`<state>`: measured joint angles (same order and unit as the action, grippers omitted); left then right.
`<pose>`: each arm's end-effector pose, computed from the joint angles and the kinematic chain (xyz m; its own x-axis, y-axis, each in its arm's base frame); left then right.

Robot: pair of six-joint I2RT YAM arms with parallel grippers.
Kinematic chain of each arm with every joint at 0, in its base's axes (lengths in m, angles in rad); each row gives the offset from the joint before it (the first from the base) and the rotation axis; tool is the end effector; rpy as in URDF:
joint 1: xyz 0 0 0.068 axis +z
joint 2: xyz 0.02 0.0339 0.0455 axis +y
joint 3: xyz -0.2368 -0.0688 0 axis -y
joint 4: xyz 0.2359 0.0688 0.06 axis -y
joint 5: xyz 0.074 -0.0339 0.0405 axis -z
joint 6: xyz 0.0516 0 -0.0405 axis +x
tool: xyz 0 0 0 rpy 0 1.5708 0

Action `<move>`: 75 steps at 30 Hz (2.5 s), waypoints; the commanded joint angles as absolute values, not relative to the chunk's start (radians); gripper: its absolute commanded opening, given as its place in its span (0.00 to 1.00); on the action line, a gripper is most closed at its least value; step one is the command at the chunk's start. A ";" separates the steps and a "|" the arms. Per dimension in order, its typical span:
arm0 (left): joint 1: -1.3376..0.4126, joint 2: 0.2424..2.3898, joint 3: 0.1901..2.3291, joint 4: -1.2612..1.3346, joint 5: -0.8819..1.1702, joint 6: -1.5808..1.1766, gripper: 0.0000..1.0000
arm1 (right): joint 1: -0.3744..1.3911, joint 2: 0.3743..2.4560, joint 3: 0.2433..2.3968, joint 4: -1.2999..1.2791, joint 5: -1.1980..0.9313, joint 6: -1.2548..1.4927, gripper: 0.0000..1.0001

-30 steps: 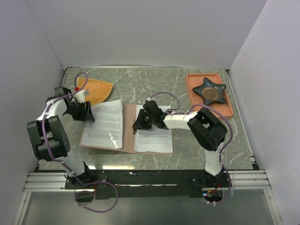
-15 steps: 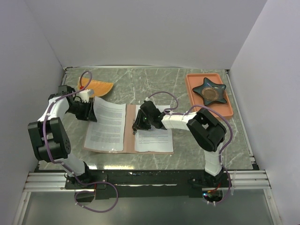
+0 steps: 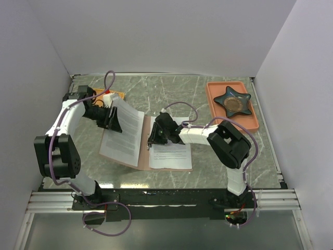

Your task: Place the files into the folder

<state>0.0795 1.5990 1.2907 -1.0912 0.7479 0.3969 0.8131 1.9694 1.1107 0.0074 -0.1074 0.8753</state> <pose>0.2906 -0.0121 0.2256 -0.8837 0.2139 -0.4163 0.4326 0.7127 -0.5522 0.2668 0.2900 0.0981 -0.9230 0.1351 -0.3604 -0.0970 0.8244 0.5576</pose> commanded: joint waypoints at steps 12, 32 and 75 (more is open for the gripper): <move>-0.193 1.703 1.578 -1.183 0.930 0.307 0.80 | 0.838 2.100 0.986 -0.293 -0.063 0.831 0.28; -0.339 1.730 1.741 -1.187 0.956 0.247 0.96 | 0.726 1.462 0.942 -0.233 -0.238 0.684 0.81; -0.411 1.628 1.313 -0.789 0.551 0.347 0.96 | 0.505 1.251 0.752 -0.703 0.151 1.034 0.72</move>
<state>-0.3950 1.6577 1.4582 -0.9630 0.7349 0.3214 0.5076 1.1465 0.7418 -0.8738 0.2234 1.1019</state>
